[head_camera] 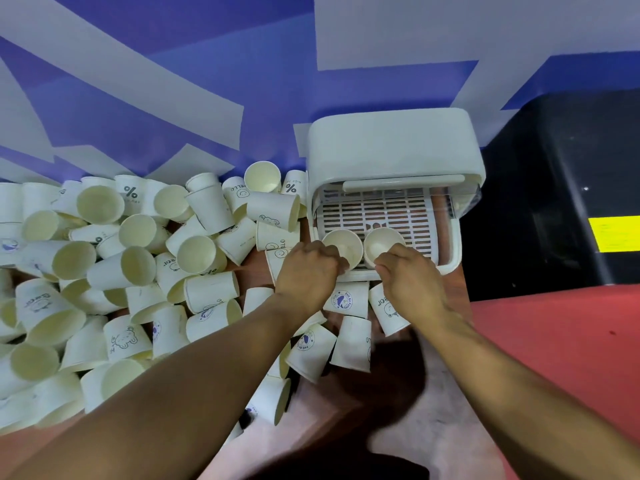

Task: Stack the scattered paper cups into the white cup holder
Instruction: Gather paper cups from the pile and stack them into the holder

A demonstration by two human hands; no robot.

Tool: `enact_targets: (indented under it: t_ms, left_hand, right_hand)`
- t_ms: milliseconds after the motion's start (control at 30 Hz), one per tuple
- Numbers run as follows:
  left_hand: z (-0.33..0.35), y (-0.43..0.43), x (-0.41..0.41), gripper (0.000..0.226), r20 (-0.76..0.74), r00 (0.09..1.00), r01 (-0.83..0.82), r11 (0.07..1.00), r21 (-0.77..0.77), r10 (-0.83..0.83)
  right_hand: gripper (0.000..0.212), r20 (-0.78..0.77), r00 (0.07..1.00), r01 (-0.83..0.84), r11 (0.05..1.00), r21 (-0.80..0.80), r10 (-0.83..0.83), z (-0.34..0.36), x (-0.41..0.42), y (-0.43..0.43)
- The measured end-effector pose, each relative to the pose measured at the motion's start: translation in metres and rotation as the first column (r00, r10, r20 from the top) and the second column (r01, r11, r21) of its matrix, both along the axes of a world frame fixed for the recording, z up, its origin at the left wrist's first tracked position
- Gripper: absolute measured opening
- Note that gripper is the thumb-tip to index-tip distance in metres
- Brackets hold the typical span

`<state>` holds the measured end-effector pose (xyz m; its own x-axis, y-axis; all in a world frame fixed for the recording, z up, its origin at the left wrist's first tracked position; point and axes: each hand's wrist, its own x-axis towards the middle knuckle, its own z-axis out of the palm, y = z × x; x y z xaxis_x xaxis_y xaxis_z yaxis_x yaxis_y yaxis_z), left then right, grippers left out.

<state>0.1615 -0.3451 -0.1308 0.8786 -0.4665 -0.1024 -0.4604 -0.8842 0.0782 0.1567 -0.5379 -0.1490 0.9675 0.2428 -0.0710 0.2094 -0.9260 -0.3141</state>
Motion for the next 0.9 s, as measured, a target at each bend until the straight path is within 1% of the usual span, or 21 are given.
enact_targets:
  t_ms: [100,167,233,300,333,400,500,567,667,733,800,900]
  left_hand:
    - [-0.004,-0.003,0.001,0.033,-0.068,0.997,-0.036,0.999,-0.035,0.034]
    - [-0.005,-0.003,0.0,0.032,-0.111,0.992,-0.075,0.993,-0.089,0.065]
    - [-0.006,0.001,-0.002,0.032,-0.13,0.987,-0.124,0.967,-0.222,0.097]
    - [-0.003,0.011,-0.007,0.031,-0.1,0.987,-0.152,0.918,-0.367,0.124]
    - [-0.002,0.018,-0.01,0.029,-0.076,0.984,-0.176,0.891,-0.419,0.159]
    - [0.001,0.037,-0.01,0.026,-0.071,0.962,-0.264,0.84,-0.475,0.262]
    - [0.008,0.072,-0.005,0.022,-0.104,0.899,-0.419,0.766,-0.488,0.426]
    - [0.012,0.097,0.002,0.024,-0.108,0.837,-0.518,0.714,-0.472,0.536]
    - [0.017,0.133,0.014,0.028,-0.152,0.758,-0.624,0.637,-0.452,0.634]
    - [0.019,0.154,0.024,0.033,-0.17,0.721,-0.668,0.61,-0.427,0.671]
    - [0.019,0.169,0.034,0.038,-0.177,0.693,-0.702,0.599,-0.386,0.699]
    - [0.014,0.18,0.048,0.041,-0.193,0.685,-0.722,0.618,-0.311,0.702]
  right_hand:
    - [0.008,0.009,0.999,0.05,0.999,0.01,-0.05,0.002,-0.003,0.005]
    - [0.009,-0.008,0.997,0.073,0.997,0.014,-0.073,0.007,-0.004,0.008]
    - [0.019,-0.027,0.992,0.123,0.992,0.024,-0.122,0.015,-0.006,0.015]
    - [0.025,0.017,0.988,0.154,0.985,0.081,-0.156,0.027,-0.008,0.026]
    - [0.026,0.038,0.987,0.152,0.981,0.123,-0.158,0.033,-0.01,0.033]
    - [0.025,0.048,0.989,0.13,0.976,0.175,-0.14,0.044,-0.01,0.052]
    - [0.024,0.022,0.995,0.092,0.973,0.211,-0.099,0.056,-0.006,0.084]
    - [0.024,-0.047,0.996,0.089,0.962,0.259,-0.079,0.061,0.001,0.107]
    - [0.029,-0.225,0.97,0.169,0.915,0.366,-0.09,0.06,0.014,0.137]
    - [0.037,-0.307,0.944,0.25,0.875,0.415,-0.124,0.059,0.024,0.153]
    - [0.044,-0.347,0.924,0.295,0.872,0.39,-0.157,0.057,0.034,0.165]
    - [0.048,-0.363,0.908,0.33,0.891,0.311,-0.209,0.051,0.049,0.174]
